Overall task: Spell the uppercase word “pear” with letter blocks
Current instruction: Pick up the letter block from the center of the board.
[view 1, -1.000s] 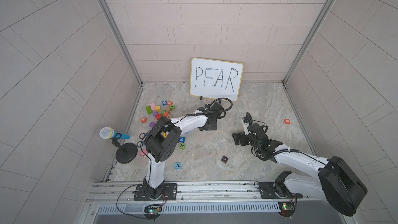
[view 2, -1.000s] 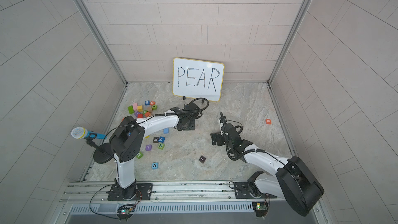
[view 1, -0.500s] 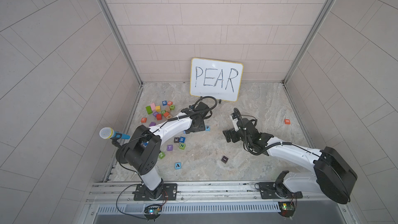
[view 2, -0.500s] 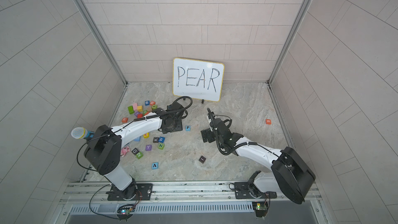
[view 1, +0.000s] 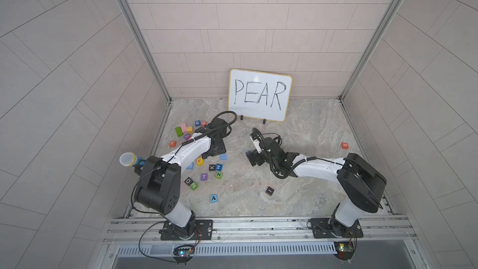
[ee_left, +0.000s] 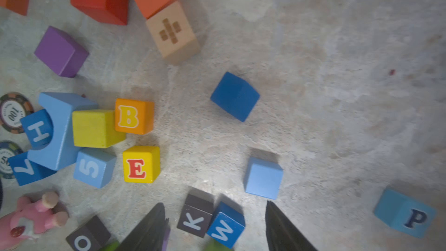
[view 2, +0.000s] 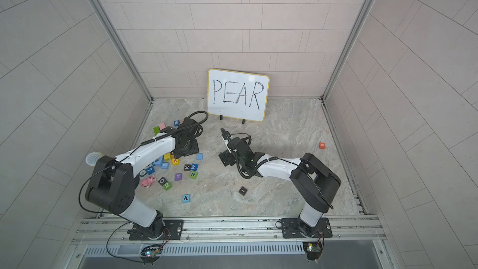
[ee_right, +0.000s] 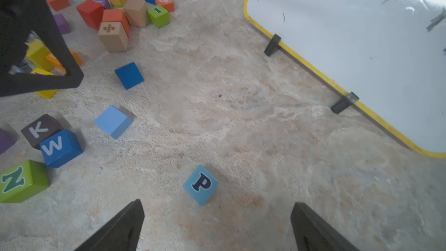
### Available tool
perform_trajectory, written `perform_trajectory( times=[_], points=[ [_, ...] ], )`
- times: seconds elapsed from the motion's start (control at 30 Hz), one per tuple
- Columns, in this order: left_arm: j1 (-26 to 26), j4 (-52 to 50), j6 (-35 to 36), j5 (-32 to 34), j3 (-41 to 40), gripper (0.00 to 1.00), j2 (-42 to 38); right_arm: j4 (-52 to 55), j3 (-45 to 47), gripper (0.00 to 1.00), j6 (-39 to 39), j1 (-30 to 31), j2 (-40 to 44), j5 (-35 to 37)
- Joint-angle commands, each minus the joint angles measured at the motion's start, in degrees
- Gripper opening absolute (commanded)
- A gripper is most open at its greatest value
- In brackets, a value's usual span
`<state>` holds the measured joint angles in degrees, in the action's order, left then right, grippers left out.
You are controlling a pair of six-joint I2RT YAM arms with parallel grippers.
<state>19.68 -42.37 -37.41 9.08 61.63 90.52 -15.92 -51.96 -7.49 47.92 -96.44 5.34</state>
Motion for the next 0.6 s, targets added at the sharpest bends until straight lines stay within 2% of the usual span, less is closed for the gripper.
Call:
perform_trajectory(
  times=[0.0,0.2,0.33,0.47,0.57],
  points=[
    [-2.3,-1.8,2.5,0.2,-1.2,0.69,-0.8,-6.2,-1.0,1.00,7.0,1.8,-2.5,-4.1],
    [-7.5,-0.9,3.9,-0.7,-3.0,0.69,-0.2,-6.0,-4.7,1.00,8.9,2.9,-5.0,-9.6],
    [-10.4,-0.1,6.4,-2.2,-2.9,0.71,0.1,-6.3,-4.3,1.00,8.3,3.1,-4.9,-10.2],
    [-12.8,3.3,7.4,-6.8,-4.5,0.71,-0.2,-7.6,-2.9,1.00,7.1,3.2,-4.2,-10.6],
    [-13.3,4.3,7.6,-8.1,-4.8,0.70,1.2,-8.2,-2.2,1.00,6.0,3.2,-3.9,-11.3]
  ],
)
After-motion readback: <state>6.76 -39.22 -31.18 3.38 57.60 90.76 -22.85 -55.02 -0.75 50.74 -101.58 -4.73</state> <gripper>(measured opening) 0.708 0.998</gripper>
